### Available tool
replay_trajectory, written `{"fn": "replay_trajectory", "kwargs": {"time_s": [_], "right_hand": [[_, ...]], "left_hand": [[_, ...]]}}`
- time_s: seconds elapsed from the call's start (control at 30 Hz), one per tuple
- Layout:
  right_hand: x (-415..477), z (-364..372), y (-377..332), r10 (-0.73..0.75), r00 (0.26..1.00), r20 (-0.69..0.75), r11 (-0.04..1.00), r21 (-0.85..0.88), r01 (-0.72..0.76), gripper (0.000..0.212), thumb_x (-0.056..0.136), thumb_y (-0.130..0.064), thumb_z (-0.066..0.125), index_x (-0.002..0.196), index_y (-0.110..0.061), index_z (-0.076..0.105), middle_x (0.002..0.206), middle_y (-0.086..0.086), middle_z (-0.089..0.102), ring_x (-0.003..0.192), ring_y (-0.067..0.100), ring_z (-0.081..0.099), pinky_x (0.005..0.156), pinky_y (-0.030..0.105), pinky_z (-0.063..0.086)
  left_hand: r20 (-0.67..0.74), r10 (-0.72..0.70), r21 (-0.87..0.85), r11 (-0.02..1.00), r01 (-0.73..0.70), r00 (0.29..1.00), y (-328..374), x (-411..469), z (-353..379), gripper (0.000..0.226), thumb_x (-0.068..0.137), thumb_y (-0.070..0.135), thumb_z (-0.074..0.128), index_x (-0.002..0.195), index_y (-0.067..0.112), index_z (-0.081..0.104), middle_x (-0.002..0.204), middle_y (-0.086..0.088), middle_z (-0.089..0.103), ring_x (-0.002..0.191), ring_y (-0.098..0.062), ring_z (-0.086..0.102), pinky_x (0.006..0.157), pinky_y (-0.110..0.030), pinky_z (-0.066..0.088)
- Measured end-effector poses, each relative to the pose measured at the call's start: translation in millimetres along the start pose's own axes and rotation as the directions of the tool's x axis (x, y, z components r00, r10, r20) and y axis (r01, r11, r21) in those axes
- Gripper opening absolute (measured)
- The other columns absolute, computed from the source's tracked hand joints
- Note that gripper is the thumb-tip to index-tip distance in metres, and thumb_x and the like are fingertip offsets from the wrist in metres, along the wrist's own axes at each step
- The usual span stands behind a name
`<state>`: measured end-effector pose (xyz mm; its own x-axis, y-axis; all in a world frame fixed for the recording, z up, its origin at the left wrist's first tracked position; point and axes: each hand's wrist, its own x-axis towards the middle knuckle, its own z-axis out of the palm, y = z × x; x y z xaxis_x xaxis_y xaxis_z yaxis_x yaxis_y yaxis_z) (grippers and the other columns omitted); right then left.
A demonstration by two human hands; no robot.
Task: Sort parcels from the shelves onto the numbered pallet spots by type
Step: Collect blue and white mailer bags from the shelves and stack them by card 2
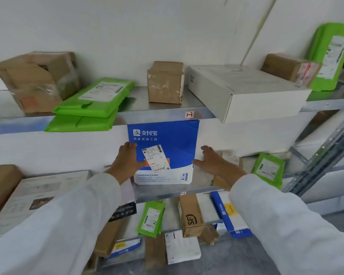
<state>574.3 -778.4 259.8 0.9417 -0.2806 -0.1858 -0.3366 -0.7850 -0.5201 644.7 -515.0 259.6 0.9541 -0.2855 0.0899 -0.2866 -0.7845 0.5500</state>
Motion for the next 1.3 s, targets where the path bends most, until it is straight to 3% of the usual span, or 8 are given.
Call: {"fn": "replay_trajectory", "kwargs": {"time_s": [0.3, 0.5, 0.7, 0.8, 0.9, 1.07, 1.2, 1.3], "right_hand": [[80.5, 3.8, 28.7, -0.037, 0.991, 0.129, 0.988, 0.153, 0.017, 0.071, 0.086, -0.040, 0.067, 0.142, -0.013, 0.032, 0.143, 0.005, 0.043, 0.125, 0.022, 0.048, 0.085, 0.026, 0.041], [94.7, 29.0, 34.5, -0.110, 0.974, 0.198, 0.940, 0.338, 0.038, 0.042, 0.092, -0.021, 0.060, 0.128, -0.009, 0.042, 0.125, 0.003, 0.057, 0.113, 0.024, 0.057, 0.090, 0.040, 0.053], [102.1, 50.6, 44.8, -0.110, 0.969, 0.221, 0.904, 0.427, 0.006, 0.030, 0.092, -0.023, 0.061, 0.118, -0.010, 0.052, 0.113, 0.006, 0.065, 0.104, 0.026, 0.064, 0.090, 0.045, 0.054], [101.9, 48.4, 51.7, -0.068, 0.983, 0.171, 0.912, 0.410, -0.008, 0.024, 0.092, -0.023, 0.058, 0.110, -0.007, 0.057, 0.106, 0.013, 0.067, 0.097, 0.032, 0.064, 0.084, 0.045, 0.052], [96.1, 37.8, 59.7, -0.050, 0.992, 0.117, 0.903, 0.429, -0.005, 0.013, 0.094, -0.017, 0.055, 0.102, -0.006, 0.056, 0.102, 0.013, 0.067, 0.087, 0.026, 0.062, 0.074, 0.036, 0.047], [73.6, 17.9, 67.5, -0.146, 0.982, 0.117, 0.863, 0.501, 0.068, 0.003, 0.097, -0.016, 0.053, 0.098, -0.017, 0.055, 0.097, 0.001, 0.068, 0.085, 0.016, 0.065, 0.073, 0.031, 0.052], [54.6, 16.7, 79.9, -0.182, 0.964, 0.195, 0.821, 0.569, 0.040, 0.013, 0.095, -0.024, 0.056, 0.105, -0.015, 0.059, 0.103, 0.003, 0.072, 0.094, 0.022, 0.070, 0.086, 0.047, 0.055], [33.6, 19.0, 82.1, -0.151, 0.965, 0.213, 0.781, 0.624, -0.015, 0.013, 0.099, -0.021, 0.052, 0.107, -0.013, 0.059, 0.102, 0.000, 0.071, 0.086, 0.011, 0.068, 0.070, 0.028, 0.055]], "left_hand": [[-0.090, -0.273, -0.143, 0.955, 0.259, 0.958, -21.2, 48.1, 30.3, 0.060, 0.080, 0.023, 0.076, 0.127, 0.002, 0.044, 0.129, -0.015, 0.049, 0.120, -0.030, 0.048, 0.098, -0.043, 0.045], [0.025, -0.404, -0.276, 0.876, 0.395, 0.915, -31.0, 59.7, 57.1, 0.039, 0.090, 0.021, 0.066, 0.117, 0.006, 0.043, 0.117, -0.007, 0.058, 0.096, -0.018, 0.055, 0.062, -0.021, 0.048], [-0.038, -0.449, -0.400, 0.825, 0.399, 0.893, -33.3, 55.7, 67.1, 0.022, 0.096, 0.006, 0.052, 0.118, 0.006, 0.048, 0.122, -0.010, 0.060, 0.099, -0.021, 0.058, 0.066, -0.025, 0.050], [-0.063, -0.447, -0.405, 0.829, 0.386, 0.892, -25.4, 47.2, 63.3, 0.008, 0.095, 0.010, 0.057, 0.100, 0.009, 0.052, 0.104, -0.005, 0.062, 0.092, -0.020, 0.058, 0.062, -0.023, 0.048], [-0.056, -0.414, -0.464, 0.817, 0.343, 0.909, -15.2, 35.4, 61.8, 0.022, 0.092, 0.007, 0.060, 0.076, 0.008, 0.045, 0.080, 0.000, 0.060, 0.076, -0.017, 0.059, 0.050, -0.012, 0.043], [-0.103, -0.409, -0.589, 0.759, 0.276, 0.907, 6.3, 9.8, 56.0, 0.011, 0.094, 0.015, 0.060, 0.098, 0.006, 0.053, 0.091, 0.010, 0.066, 0.078, -0.005, 0.066, 0.055, -0.015, 0.047], [-0.117, -0.428, -0.629, 0.730, 0.266, 0.896, 14.0, -21.9, 57.9, 0.018, 0.094, 0.016, 0.060, 0.105, 0.004, 0.055, 0.096, 0.001, 0.070, 0.081, -0.009, 0.068, 0.055, -0.015, 0.050], [-0.110, -0.480, -0.648, 0.699, 0.303, 0.870, 14.9, -45.5, 66.7, 0.018, 0.093, 0.015, 0.062, 0.104, 0.002, 0.058, 0.099, -0.007, 0.071, 0.087, -0.021, 0.069, 0.065, -0.028, 0.057]]}}
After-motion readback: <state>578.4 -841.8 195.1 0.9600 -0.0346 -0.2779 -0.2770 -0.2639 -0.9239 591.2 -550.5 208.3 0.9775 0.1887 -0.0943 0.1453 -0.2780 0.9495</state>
